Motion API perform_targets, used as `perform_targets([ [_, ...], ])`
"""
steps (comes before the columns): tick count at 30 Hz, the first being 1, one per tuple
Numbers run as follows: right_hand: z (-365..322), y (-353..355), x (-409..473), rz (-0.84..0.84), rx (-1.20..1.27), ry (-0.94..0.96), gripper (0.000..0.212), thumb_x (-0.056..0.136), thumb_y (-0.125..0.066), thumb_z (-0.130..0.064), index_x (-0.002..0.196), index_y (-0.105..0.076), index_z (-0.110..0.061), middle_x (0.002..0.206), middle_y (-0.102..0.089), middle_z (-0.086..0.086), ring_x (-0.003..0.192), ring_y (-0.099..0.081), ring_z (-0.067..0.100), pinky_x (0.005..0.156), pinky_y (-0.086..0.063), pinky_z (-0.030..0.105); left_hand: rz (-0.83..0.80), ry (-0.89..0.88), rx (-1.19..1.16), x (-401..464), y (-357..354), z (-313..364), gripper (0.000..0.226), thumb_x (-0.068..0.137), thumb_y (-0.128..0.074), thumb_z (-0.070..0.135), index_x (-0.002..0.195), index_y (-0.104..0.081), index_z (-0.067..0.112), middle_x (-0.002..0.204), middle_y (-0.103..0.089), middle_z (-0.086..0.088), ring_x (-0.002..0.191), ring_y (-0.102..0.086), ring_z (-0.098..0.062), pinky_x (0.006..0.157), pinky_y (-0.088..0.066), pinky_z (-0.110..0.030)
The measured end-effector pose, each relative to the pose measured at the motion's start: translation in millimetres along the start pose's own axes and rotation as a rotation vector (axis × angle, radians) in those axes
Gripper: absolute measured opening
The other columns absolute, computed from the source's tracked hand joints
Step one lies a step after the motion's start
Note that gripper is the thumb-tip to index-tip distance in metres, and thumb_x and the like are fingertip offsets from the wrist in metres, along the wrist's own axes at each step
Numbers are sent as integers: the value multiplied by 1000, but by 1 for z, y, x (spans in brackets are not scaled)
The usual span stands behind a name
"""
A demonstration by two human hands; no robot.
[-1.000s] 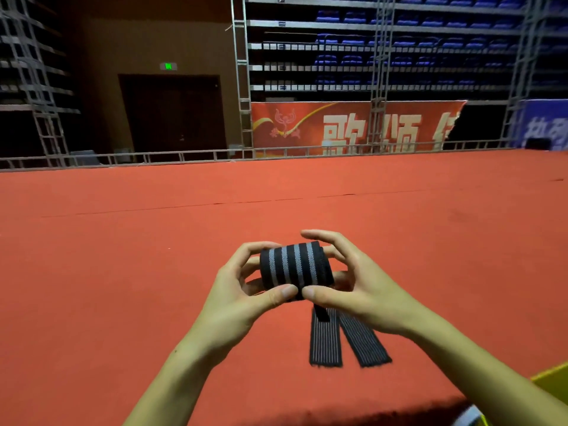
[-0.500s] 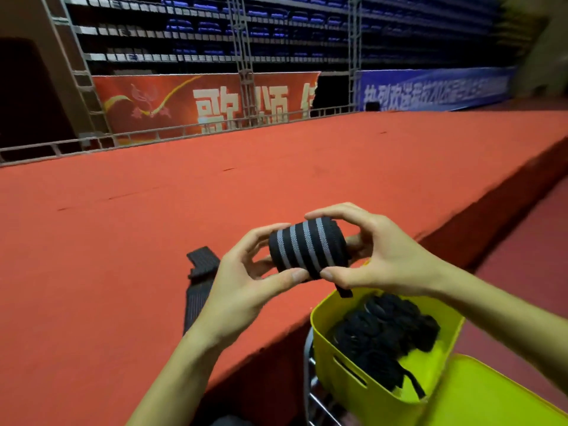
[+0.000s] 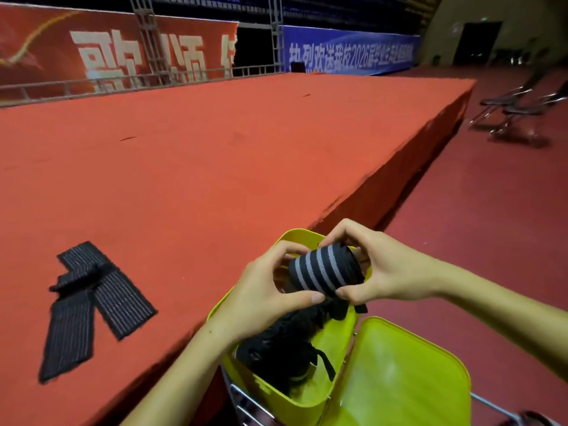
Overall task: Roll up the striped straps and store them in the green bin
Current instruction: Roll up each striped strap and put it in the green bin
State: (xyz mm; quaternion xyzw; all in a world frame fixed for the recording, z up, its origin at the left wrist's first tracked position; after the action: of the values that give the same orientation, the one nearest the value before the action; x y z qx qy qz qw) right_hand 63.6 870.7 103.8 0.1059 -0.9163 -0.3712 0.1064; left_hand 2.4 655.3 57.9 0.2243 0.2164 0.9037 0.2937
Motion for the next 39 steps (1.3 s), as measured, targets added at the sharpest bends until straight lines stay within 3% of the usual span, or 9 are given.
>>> perform_targets([
  [2, 11, 0, 8, -61, -88, -10, 64, 75, -88, -17, 123, -51, -35, 102, -69, 5, 79, -72, 27, 69, -57, 55, -38, 0, 109, 3, -5, -8, 59, 82, -93, 45, 130, -59, 43, 121, -71, 20, 114, -70, -7, 98, -57, -44],
  [5, 20, 0, 22, -178, -286, -18, 65, 73, -87, -22, 122, -48, -39, 93, -65, -7, 71, -66, 14, 65, -55, 42, -87, 8, 237, 4, -7, -18, 65, 80, -85, 62, 135, -53, 51, 126, -69, 26, 119, -66, 3, 99, -56, -41],
  [12, 36, -13, 69, -583, -730, 17, 77, 68, -85, -29, 131, -45, -48, 117, -63, -18, 99, -61, 16, 79, -52, 39, -76, 20, 430, -4, 2, -35, 78, 76, -65, 83, 144, -38, 57, 132, -59, 36, 125, -56, 10, 100, -54, -40],
  [16, 55, -32, 83, -759, -822, 39, 76, 68, -87, -24, 132, -51, -45, 130, -61, -17, 110, -61, 19, 77, -45, 36, -51, 6, 443, -9, 10, -38, 79, 74, -62, 87, 143, -36, 60, 131, -58, 39, 126, -54, 13, 100, -52, -33],
  [20, 68, -42, 91, -868, -865, 39, 76, 70, -90, -22, 133, -53, -44, 128, -59, -11, 110, -60, 21, 76, -42, 35, -47, 13, 434, -13, 14, -42, 79, 73, -64, 87, 143, -37, 62, 130, -58, 42, 126, -54, 15, 100, -51, -31],
  [25, 83, -64, 93, -961, -1047, 117, 70, 74, -88, -32, 132, -52, -47, 127, -59, -7, 104, -65, 29, 81, -55, 44, -43, 24, 438, -22, 11, -52, 78, 73, -64, 88, 143, -41, 62, 129, -58, 42, 125, -55, 15, 99, -53, -33],
  [31, 105, -93, 95, -1006, -1199, 234, 66, 80, -88, -34, 131, -47, -41, 122, -63, 0, 87, -67, 32, 69, -49, 41, -24, 33, 420, -33, 13, -59, 72, 78, -64, 88, 142, -45, 62, 131, -57, 44, 127, -54, 16, 100, -53, -31],
  [36, 115, -107, 99, -1035, -1192, 221, 82, 71, -97, -44, 135, -48, -28, 121, -61, 8, 72, -51, 31, 65, -40, 39, 8, 49, 396, -37, 17, -62, 66, 79, -63, 85, 140, -50, 60, 129, -59, 45, 125, -56, 15, 99, -52, -30],
  [39, 120, -111, 101, -1043, -1099, 136, 87, 67, -101, -33, 136, -49, -28, 132, -50, 15, 71, -56, 34, 68, -51, 44, 23, 61, 382, -39, 20, -64, 63, 82, -63, 83, 138, -53, 58, 129, -60, 43, 124, -57, 15, 99, -53, -31],
])
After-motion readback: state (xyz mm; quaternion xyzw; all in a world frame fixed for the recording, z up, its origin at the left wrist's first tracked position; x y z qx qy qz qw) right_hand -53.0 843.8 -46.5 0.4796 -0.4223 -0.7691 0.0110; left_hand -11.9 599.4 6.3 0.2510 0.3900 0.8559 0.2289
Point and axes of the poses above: each hand's wrist, its own x-axis towards the middle knuckle, its own y-axis out of the back of the hand, z = x × y, the point moved 4 cm from there along x, towards the middle knuckle
